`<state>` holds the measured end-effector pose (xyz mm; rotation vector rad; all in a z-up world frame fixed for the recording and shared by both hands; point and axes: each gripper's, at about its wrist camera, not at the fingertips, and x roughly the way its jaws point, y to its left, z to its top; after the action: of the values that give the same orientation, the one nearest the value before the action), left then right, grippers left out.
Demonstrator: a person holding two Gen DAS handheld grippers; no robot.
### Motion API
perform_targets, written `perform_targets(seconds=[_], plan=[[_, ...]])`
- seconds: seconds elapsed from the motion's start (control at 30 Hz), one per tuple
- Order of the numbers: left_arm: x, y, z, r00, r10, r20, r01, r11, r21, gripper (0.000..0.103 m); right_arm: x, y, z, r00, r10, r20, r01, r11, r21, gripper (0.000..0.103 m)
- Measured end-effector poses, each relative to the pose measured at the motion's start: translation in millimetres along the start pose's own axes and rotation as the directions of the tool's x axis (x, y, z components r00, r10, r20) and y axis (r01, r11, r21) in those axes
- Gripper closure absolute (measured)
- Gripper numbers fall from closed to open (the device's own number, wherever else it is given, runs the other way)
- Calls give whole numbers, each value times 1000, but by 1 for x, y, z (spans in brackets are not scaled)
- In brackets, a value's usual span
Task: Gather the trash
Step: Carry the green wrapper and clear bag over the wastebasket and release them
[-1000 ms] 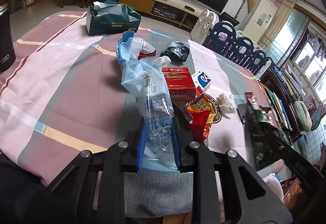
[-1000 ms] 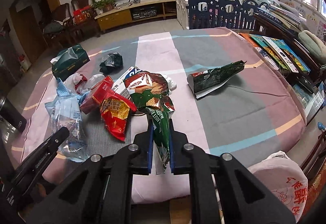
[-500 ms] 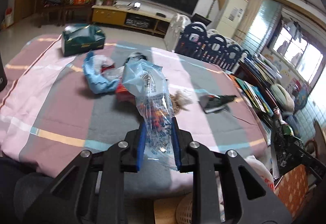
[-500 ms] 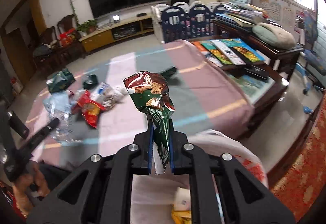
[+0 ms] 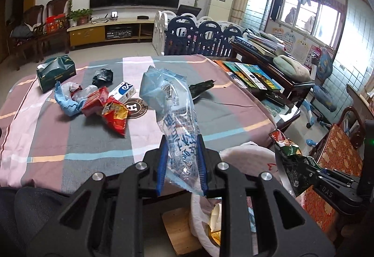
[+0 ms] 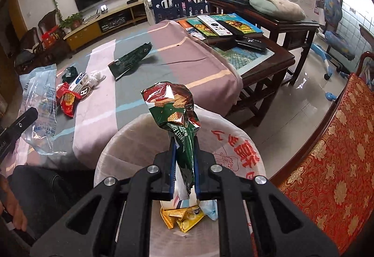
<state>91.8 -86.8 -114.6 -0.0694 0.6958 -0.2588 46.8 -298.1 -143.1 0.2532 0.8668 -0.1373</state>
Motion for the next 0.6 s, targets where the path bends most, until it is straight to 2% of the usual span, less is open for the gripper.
perform_targets(seconds=[0.6], plan=[[-3, 11, -2, 999, 30, -12, -31, 999, -31, 79, -7, 9, 3, 1000, 12, 14, -12, 1000, -11, 90]])
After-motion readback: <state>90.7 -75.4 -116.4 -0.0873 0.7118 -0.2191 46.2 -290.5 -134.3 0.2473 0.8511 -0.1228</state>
